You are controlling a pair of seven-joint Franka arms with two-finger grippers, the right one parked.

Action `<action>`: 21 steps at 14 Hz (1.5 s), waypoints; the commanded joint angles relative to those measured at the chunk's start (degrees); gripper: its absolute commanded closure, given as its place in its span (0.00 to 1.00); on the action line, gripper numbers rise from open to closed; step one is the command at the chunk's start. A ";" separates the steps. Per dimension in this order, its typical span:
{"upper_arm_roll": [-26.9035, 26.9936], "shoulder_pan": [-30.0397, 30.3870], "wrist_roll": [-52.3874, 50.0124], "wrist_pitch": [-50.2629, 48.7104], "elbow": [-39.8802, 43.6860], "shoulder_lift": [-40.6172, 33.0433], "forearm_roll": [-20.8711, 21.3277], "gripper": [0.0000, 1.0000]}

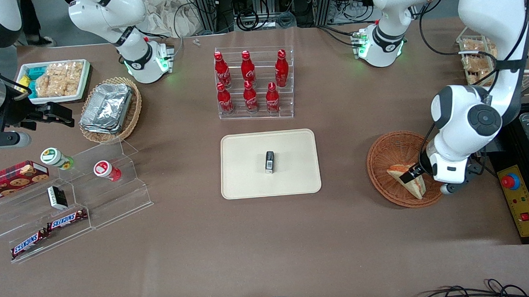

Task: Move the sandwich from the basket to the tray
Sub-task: 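Move the left gripper down over the sandwich in the wicker basket, then close the left gripper on the sandwich wedge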

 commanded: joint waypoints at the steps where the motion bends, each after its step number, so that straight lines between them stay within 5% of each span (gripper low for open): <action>1: 0.55 0.18 -3.05 1.24 -0.46 0.83 1.92 0.00; 8: 1.09 0.18 -5.07 2.30 -0.20 5.04 2.09 0.00; 9: 1.35 0.18 -5.33 2.30 -0.20 5.66 2.27 0.13; 10: 1.44 0.18 -6.73 2.30 -0.11 5.75 2.36 0.46; 11: 1.44 0.18 -7.87 2.30 -0.02 5.84 3.31 0.93; 12: 1.44 0.18 -8.32 2.30 -0.02 5.84 6.11 1.00; 17: -0.04 -0.26 -15.18 -3.03 3.48 3.22 10.53 1.00; 21: -6.80 -0.17 -13.33 -31.03 21.81 2.23 8.78 1.00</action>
